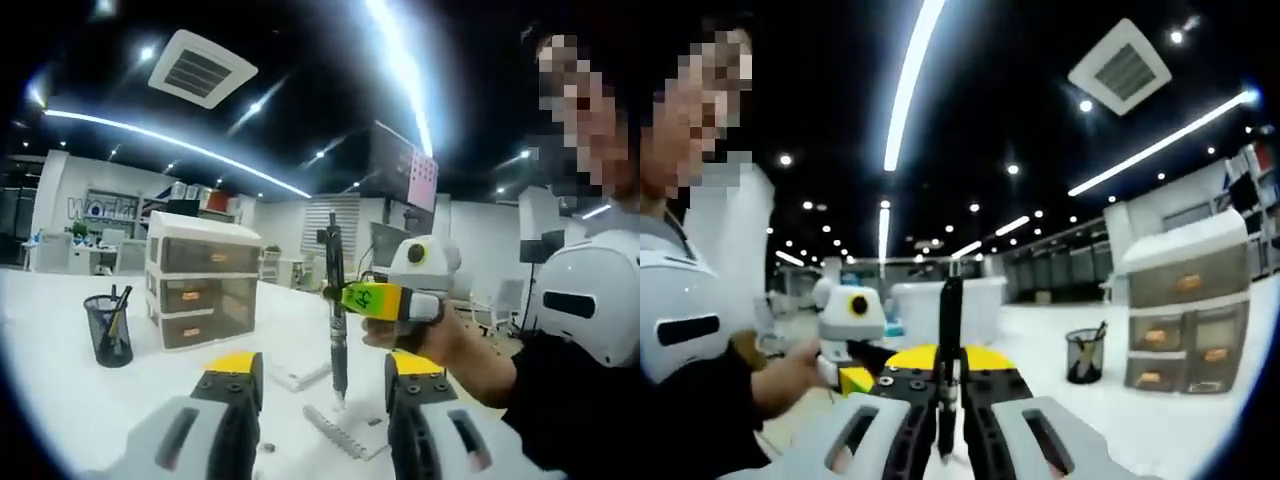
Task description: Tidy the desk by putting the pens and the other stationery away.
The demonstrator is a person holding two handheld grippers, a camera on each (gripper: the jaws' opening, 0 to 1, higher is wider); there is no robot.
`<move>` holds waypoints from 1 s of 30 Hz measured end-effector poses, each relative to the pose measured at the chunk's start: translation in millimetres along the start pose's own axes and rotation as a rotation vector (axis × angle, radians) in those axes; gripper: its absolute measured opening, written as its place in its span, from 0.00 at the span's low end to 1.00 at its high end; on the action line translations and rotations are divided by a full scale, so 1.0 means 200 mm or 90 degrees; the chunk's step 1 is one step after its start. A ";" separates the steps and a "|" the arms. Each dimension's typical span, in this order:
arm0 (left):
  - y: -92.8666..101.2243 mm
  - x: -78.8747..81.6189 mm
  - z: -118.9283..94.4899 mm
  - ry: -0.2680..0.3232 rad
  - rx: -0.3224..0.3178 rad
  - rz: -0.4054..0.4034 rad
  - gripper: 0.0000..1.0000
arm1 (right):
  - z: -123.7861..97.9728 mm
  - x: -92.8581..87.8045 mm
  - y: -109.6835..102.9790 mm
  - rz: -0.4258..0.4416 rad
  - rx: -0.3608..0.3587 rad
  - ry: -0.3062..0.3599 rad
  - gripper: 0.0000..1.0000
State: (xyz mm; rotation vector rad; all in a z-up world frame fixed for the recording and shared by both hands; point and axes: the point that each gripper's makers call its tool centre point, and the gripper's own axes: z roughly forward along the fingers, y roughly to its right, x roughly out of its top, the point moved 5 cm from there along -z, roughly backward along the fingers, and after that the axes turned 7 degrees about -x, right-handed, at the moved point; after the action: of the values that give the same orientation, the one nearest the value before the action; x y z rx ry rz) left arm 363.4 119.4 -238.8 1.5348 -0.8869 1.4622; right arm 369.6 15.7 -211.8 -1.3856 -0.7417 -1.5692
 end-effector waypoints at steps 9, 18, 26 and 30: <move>0.02 -0.01 0.04 -0.008 -0.016 0.014 0.36 | 0.01 -0.04 -0.04 0.003 0.014 0.002 0.06; 0.00 -0.03 0.03 -0.012 -0.006 0.018 0.26 | 0.02 -0.06 -0.07 -0.012 0.022 -0.009 0.06; 0.01 -0.03 0.03 -0.010 -0.019 0.007 0.19 | 0.02 -0.08 -0.08 -0.012 0.025 -0.015 0.06; 0.04 -0.05 0.05 -0.022 -0.040 0.022 0.11 | 0.02 -0.10 -0.09 -0.016 0.025 -0.024 0.06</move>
State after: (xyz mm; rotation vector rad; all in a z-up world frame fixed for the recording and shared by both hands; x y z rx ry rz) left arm 359.6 106.8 -247.5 1.5086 -0.9751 1.4226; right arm 355.3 30.8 -228.3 -1.3845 -0.8121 -1.5441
